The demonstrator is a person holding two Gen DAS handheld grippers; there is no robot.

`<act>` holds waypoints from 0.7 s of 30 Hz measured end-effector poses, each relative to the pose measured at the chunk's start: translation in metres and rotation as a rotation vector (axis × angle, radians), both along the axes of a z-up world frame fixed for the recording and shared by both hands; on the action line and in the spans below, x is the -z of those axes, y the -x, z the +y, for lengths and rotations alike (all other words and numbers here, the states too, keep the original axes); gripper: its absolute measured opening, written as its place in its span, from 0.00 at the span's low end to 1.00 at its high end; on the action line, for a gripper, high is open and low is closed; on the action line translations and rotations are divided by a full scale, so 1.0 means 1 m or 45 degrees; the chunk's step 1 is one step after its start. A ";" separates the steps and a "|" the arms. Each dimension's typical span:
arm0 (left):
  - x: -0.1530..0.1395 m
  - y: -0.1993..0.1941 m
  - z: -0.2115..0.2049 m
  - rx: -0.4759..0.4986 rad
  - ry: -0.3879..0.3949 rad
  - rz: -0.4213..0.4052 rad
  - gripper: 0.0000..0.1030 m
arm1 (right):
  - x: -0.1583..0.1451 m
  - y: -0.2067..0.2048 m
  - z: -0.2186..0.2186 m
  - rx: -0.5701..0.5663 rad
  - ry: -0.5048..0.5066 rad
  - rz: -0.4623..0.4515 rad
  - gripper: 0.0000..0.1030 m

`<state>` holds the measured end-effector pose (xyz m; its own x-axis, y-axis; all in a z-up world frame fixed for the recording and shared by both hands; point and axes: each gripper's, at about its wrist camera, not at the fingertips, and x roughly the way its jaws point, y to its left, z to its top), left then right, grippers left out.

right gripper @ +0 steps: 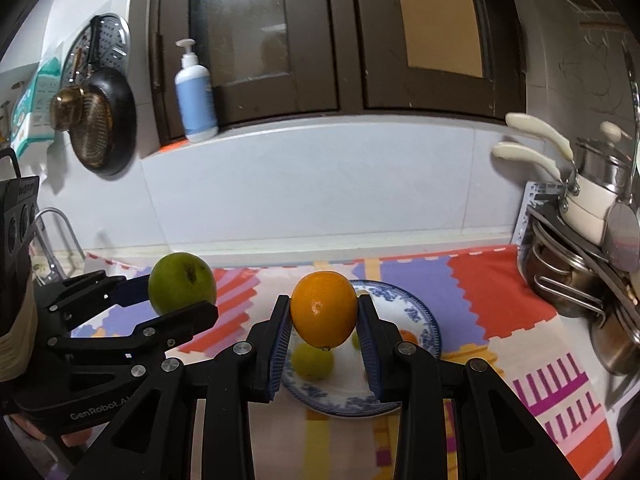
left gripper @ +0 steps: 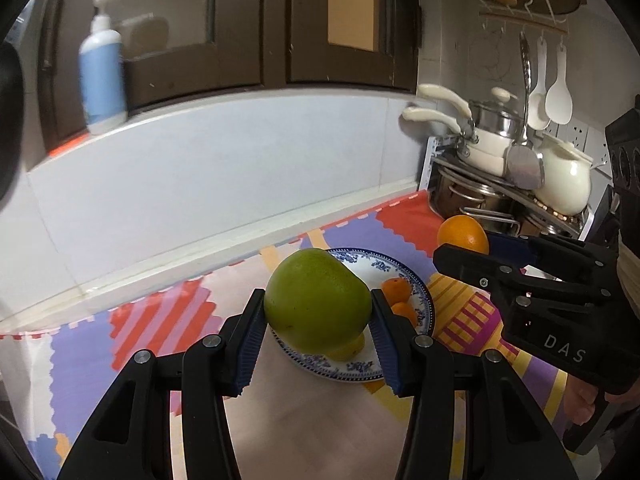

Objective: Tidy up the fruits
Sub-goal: 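Carry the green apple and orange over the plate with both tools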

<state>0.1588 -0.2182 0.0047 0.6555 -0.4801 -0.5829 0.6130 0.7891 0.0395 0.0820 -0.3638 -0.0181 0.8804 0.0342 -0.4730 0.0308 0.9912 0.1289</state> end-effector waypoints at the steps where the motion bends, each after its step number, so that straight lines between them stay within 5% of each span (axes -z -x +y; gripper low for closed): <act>1: 0.004 -0.004 -0.005 0.001 -0.009 0.012 0.48 | 0.002 -0.002 -0.003 0.002 0.002 0.008 0.33; 21: 0.070 -0.079 -0.078 0.097 -0.140 0.196 0.48 | 0.069 -0.092 -0.068 0.022 -0.040 0.224 0.32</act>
